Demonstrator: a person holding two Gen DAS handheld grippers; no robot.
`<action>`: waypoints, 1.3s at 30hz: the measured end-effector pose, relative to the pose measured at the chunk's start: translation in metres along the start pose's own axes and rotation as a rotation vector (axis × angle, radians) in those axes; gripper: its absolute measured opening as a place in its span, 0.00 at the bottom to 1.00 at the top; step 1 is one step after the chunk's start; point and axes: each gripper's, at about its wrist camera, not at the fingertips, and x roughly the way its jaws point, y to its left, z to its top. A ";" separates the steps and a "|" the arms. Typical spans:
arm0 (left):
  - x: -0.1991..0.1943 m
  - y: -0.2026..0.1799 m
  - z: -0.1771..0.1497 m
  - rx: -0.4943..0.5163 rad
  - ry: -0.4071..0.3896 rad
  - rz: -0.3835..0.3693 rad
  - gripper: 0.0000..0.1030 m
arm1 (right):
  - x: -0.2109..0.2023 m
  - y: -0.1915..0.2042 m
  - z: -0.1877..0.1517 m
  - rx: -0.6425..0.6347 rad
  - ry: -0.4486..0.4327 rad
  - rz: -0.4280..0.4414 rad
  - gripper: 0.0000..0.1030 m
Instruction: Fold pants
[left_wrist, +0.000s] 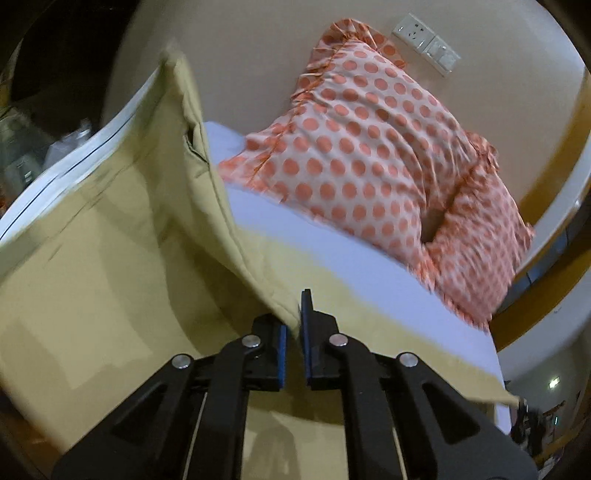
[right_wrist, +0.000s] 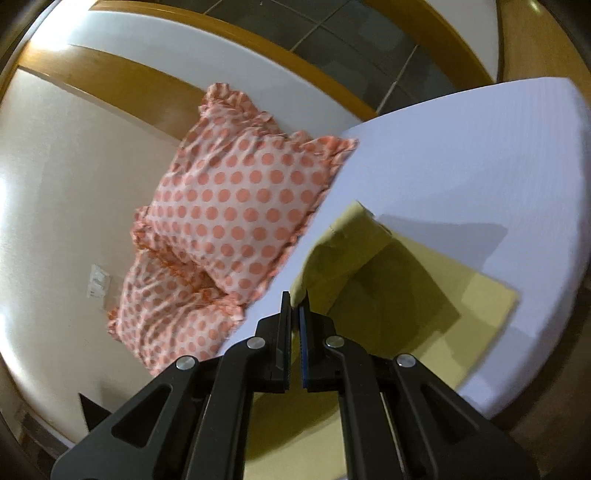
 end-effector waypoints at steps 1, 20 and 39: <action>-0.011 0.006 -0.019 -0.011 0.008 0.007 0.07 | 0.001 -0.005 -0.002 -0.005 0.009 -0.028 0.04; -0.047 0.041 -0.112 -0.030 -0.026 -0.108 0.46 | -0.042 -0.040 -0.008 -0.050 -0.125 -0.319 0.59; -0.074 0.073 -0.126 -0.070 -0.087 -0.134 0.65 | 0.014 0.027 -0.045 -0.292 -0.036 -0.058 0.04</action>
